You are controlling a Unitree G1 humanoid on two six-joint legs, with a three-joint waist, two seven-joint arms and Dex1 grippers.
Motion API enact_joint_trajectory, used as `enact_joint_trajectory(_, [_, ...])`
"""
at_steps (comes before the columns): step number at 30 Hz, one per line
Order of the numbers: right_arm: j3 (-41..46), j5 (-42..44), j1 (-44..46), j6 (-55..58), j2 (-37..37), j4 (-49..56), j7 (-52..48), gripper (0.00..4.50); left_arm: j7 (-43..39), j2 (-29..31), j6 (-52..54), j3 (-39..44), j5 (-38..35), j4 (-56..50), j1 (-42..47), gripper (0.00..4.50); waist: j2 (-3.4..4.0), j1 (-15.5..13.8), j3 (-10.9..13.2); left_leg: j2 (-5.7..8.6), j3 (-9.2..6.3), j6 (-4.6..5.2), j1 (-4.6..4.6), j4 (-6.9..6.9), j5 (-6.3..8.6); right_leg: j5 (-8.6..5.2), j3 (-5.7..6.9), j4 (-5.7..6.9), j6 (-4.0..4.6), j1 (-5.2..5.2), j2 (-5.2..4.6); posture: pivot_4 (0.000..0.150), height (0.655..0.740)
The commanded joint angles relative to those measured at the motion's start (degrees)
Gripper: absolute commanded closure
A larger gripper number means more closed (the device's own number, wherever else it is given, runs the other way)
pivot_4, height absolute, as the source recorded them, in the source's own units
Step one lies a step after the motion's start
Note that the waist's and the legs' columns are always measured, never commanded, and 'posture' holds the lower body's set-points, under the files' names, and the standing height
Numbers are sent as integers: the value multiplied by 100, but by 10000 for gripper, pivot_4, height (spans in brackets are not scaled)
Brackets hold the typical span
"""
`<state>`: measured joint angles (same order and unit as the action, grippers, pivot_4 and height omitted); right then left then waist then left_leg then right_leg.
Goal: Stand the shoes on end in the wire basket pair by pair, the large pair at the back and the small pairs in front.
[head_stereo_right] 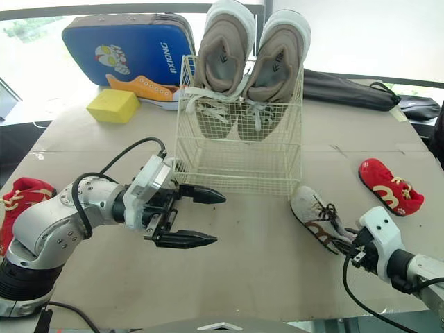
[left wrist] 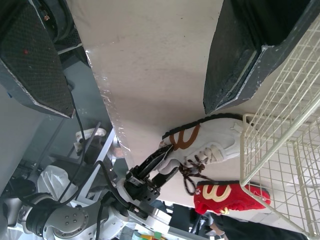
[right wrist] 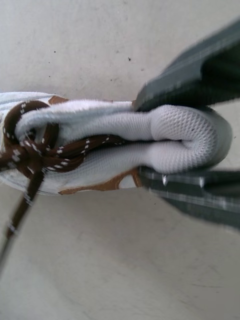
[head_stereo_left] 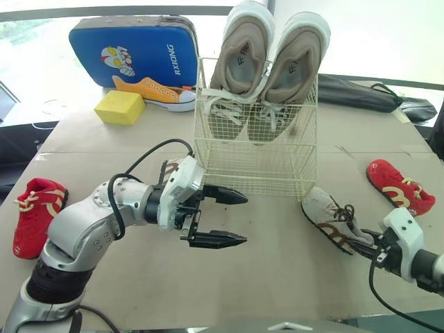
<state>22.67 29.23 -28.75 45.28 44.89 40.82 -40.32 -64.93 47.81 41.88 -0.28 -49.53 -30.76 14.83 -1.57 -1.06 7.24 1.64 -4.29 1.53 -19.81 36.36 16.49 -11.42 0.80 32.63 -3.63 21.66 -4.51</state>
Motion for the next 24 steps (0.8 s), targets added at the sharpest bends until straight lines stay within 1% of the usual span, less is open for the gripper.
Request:
enact_joint_trajectory(1, [1089,-300,-645,-155,519,425,-605,42765,288,-204,179,149,-332,29,181,0,4,-44,1,3,0,1,0,0,1,0,0,0,0,-1,-2,1500,7400])
enact_joint_trajectory(2, [1449,-393,-846,-253,642,472,-838,43678,373,-270,292,180,-467,98,260,0,4,-52,1,5,-2,5,-2,5,3,-2,2,1,-4,-3,-3,1500,7400])
enact_joint_trajectory(4, [2335,-449,-1115,-564,850,520,-1527,43851,464,-351,585,191,-768,255,465,0,-4,-100,0,6,-1,8,-1,8,4,-2,1,2,-5,-3,-3,1500,7400])
enact_joint_trajectory(6, [3131,-502,-1211,-895,1147,488,-2298,43884,669,-475,1022,233,-1289,480,801,0,-7,-101,-1,4,1,8,0,14,4,-4,0,3,-10,-5,1,1500,7400])
enact_joint_trajectory(8, [3656,-442,-916,-1243,1619,331,-2984,43898,817,-572,1511,208,-1738,832,1254,0,-9,-90,1,2,3,8,4,18,4,-4,0,9,-11,-9,2,1500,7400])
enact_joint_trajectory(10, [3763,-349,-420,-1712,2130,96,-3460,44012,771,-577,1857,69,-1836,1147,1626,0,-9,-78,3,-2,5,8,6,19,4,-4,1,11,-12,-10,5,1500,7400])
enact_joint_trajectory(11, [3710,-285,-180,-1902,2356,-12,-3610,44069,739,-579,1955,-13,-1793,1272,1776,0,-8,-13,3,-2,5,8,6,19,4,-4,1,11,-12,-10,5,1500,7400])
enact_joint_trajectory(13, [3011,204,820,-2636,3078,-279,-3778,44227,489,-642,2154,-254,-1690,1625,2303,0,-13,25,5,-1,5,9,6,20,4,-4,2,12,-11,-12,8,1500,7400])
enact_joint_trajectory(14, [2611,407,1262,-2940,3349,-379,-3775,44237,354,-668,2214,-342,-1631,1760,2525,0,-4,28,10,-1,4,8,5,20,4,-3,3,12,-9,-13,8,1500,7400])
enact_joint_trajectory(16, [1805,675,2041,-3501,3696,-568,-3782,44242,156,-731,2381,-502,-1530,2092,2966,0,7,31,22,2,5,8,0,16,3,-3,2,4,-8,-10,-1,1500,7400])
enact_joint_trajectory(18, [843,857,2979,-4017,3871,-816,-3772,44245,-126,-751,2489,-779,-1309,2362,3376,0,-7,17,18,2,-4,8,-1,6,4,-4,11,-7,-5,-9,-3,1500,7400])
enact_joint_trajectory(19, [306,879,3544,-4230,3862,-963,-3800,44245,-274,-771,2499,-926,-1179,2452,3541,0,-7,15,16,4,-9,6,-4,3,4,7,15,-16,15,-10,-2,1500,7400])
enact_joint_trajectory(20, [-168,839,4066,-4375,3786,-1091,-3821,44247,-351,-819,2515,-1042,-1068,2547,3677,0,-17,21,11,4,-11,7,-7,1,4,9,15,-27,18,-11,-4,1500,7400])
enact_joint_trajectory(21, [-592,772,4567,-4456,3636,-1206,-3873,44249,-377,-894,2544,-1129,-976,2653,3800,0,-8,32,17,7,-5,-3,-8,3,-2,10,12,-37,17,-11,-6,1500,7400])
enact_joint_trajectory(22, [-979,687,5052,-4494,3426,-1322,-3945,44251,-363,-985,2594,-1197,-893,2765,3911,0,-4,30,20,14,0,-7,-13,5,-5,12,3,-53,17,-12,-10,1500,7400])
enact_joint_trajectory(24, [-1630,430,5853,-4577,2970,-1571,-4068,44285,-441,-1110,2642,-1343,-765,2818,4041,0,-19,35,16,19,1,2,-25,11,-1,14,-4,-69,16,-11,-10,1500,7400])
